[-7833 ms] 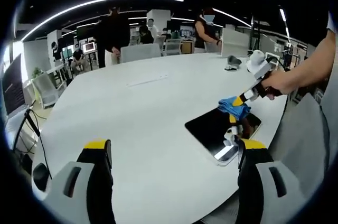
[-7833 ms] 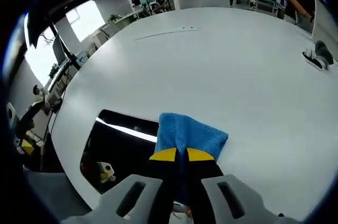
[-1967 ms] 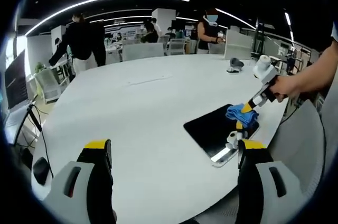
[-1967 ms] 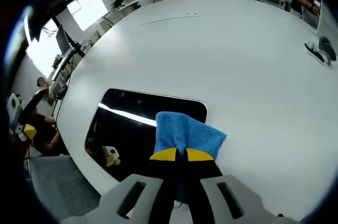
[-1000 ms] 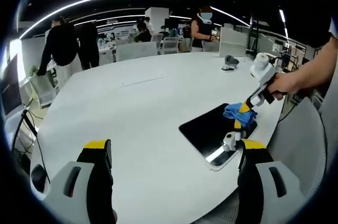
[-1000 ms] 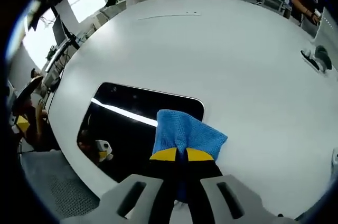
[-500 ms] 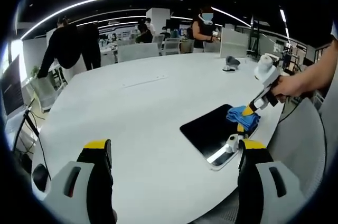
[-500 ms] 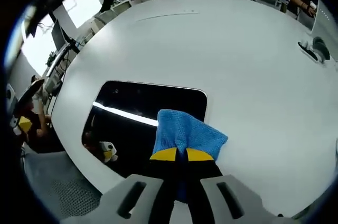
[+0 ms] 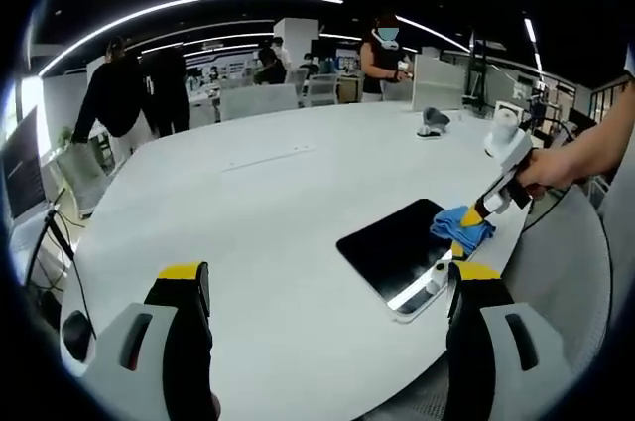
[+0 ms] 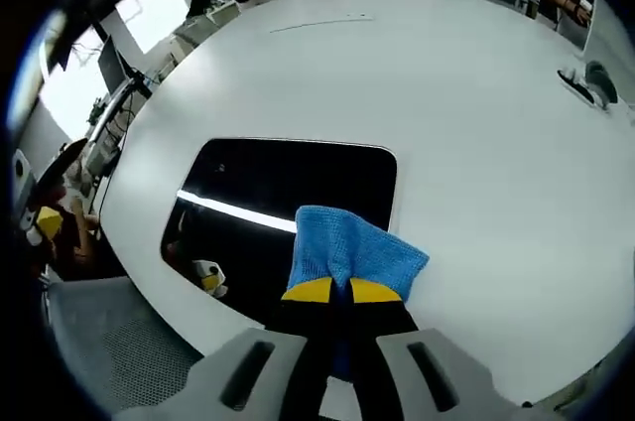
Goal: Wipe the mirror surface with the cleaning cloth until all visible marks leave the cleaned area.
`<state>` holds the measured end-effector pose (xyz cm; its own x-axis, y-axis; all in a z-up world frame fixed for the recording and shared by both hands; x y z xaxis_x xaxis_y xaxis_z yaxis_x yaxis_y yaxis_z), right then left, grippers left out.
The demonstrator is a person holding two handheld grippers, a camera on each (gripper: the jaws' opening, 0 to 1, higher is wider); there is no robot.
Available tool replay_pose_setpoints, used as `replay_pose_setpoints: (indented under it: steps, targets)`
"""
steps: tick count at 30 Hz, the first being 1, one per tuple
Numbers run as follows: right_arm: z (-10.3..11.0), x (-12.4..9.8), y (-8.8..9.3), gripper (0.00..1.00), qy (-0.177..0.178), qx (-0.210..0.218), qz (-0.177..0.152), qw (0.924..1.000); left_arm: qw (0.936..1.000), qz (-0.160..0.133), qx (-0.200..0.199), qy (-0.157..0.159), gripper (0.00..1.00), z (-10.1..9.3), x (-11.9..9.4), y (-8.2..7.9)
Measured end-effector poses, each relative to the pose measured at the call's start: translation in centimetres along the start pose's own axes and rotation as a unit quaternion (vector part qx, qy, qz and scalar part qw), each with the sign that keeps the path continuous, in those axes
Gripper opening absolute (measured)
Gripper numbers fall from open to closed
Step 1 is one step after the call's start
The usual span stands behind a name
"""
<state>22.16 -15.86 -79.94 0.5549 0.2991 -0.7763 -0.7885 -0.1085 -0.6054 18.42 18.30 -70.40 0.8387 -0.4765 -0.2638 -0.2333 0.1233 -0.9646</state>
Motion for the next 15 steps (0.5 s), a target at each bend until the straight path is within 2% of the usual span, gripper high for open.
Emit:
replay_pose_setpoints:
  steps: [9, 15]
  targets:
    - [-0.01, -0.22, 0.51, 0.00, -0.001, 0.015, -0.001, 0.9999, 1.0000, 0.000, -0.002, -0.005, 0.99, 0.40, -0.05, -0.13]
    - [0.20, -0.43, 0.77, 0.00, -0.001, 0.018, 0.008, 0.9998, 1.0000, -0.006, -0.002, 0.002, 0.99, -0.10, 0.30, -0.30]
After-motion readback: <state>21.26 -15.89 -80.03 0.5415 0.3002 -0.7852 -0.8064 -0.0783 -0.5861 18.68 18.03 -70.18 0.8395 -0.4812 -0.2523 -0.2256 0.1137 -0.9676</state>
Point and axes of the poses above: the point that each gripper's makers call its tool centre point, and the gripper's own axes: x roughly forward along the fingers, z roughly to its left, y roughly out of its underside, the point moved 8 cm from there along -x, roughly backward along the fingers, and after that the axes turned 11 degrees about -z, right-handed, at the moved point
